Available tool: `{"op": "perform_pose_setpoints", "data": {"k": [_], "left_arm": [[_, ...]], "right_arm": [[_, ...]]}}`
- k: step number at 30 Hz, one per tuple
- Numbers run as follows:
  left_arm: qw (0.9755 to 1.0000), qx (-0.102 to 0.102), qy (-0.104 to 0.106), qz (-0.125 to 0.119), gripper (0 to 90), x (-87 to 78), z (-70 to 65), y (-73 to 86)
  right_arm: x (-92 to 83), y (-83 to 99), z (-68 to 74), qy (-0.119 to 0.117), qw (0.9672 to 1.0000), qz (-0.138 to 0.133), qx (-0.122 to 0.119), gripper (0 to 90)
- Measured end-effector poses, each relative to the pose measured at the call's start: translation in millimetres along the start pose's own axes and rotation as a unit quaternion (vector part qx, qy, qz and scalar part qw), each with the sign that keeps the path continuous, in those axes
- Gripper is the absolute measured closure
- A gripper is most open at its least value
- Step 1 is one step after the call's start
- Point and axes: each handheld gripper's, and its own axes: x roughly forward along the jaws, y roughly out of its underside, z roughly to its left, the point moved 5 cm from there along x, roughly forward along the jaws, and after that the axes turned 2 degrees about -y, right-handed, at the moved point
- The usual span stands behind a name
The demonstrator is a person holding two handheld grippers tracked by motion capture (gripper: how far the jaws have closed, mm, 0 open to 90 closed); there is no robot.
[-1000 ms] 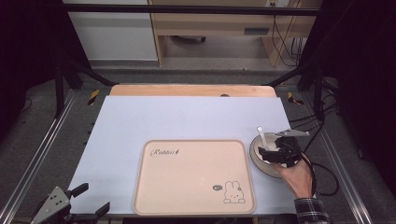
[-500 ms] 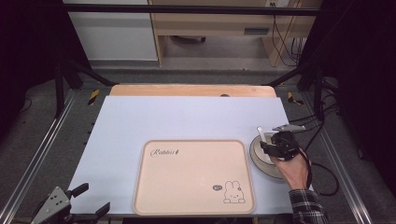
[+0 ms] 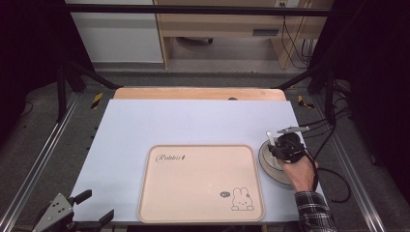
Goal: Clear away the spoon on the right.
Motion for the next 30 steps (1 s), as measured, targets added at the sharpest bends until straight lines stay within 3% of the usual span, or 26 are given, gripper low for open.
{"op": "perform_pose_setpoints", "data": {"k": [10,18,30], "left_arm": [[1.0000,0.003,0.000,0.001,1.0,0.3,-0.1,-0.1],[1.0000,0.003,-0.001,0.001,1.0,0.3,-0.1,-0.1],[1.0000,0.004,-0.001,0.001,1.1,0.5,-0.4,-0.1]], "right_arm": [[-7.9,-2.6,0.7,-0.013,0.9999,-0.003,0.009,74.0],[-17.0,-5.3,2.4,-0.021,0.9998,0.000,0.002,74.1],[-43.8,-14.1,5.3,-0.035,0.9993,-0.006,-0.011,74.2]]}}
